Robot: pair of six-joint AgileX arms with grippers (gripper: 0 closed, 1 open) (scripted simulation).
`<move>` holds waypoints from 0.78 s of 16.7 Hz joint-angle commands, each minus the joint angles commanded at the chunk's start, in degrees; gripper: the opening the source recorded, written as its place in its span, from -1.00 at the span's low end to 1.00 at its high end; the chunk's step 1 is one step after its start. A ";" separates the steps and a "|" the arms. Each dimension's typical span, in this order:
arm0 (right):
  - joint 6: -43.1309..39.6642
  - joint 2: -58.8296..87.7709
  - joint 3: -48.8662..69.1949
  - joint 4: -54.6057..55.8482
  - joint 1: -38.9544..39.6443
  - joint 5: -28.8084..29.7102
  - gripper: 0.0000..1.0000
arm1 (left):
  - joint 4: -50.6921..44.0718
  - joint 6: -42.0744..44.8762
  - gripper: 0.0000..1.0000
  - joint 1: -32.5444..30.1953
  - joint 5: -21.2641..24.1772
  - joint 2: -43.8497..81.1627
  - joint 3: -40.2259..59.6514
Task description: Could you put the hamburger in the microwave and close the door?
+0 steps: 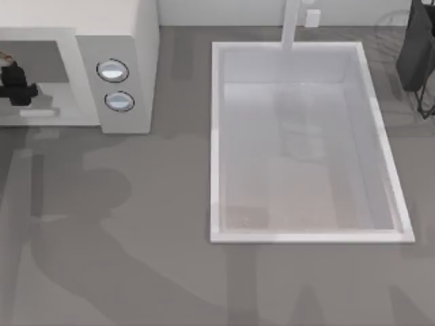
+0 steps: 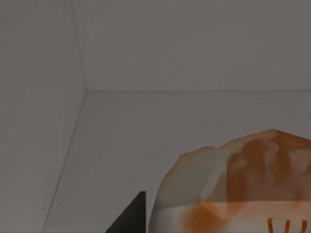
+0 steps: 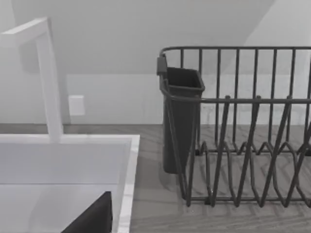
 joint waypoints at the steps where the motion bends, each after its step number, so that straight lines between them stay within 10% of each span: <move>1: 0.00 0.00 0.00 0.00 0.00 0.00 1.00 | -0.70 -0.25 -1.00 -0.39 -0.61 1.09 2.70; 13: 0.00 0.00 0.00 0.00 0.00 0.00 1.00 | -19.18 -0.92 -1.00 -2.61 -0.21 22.80 36.06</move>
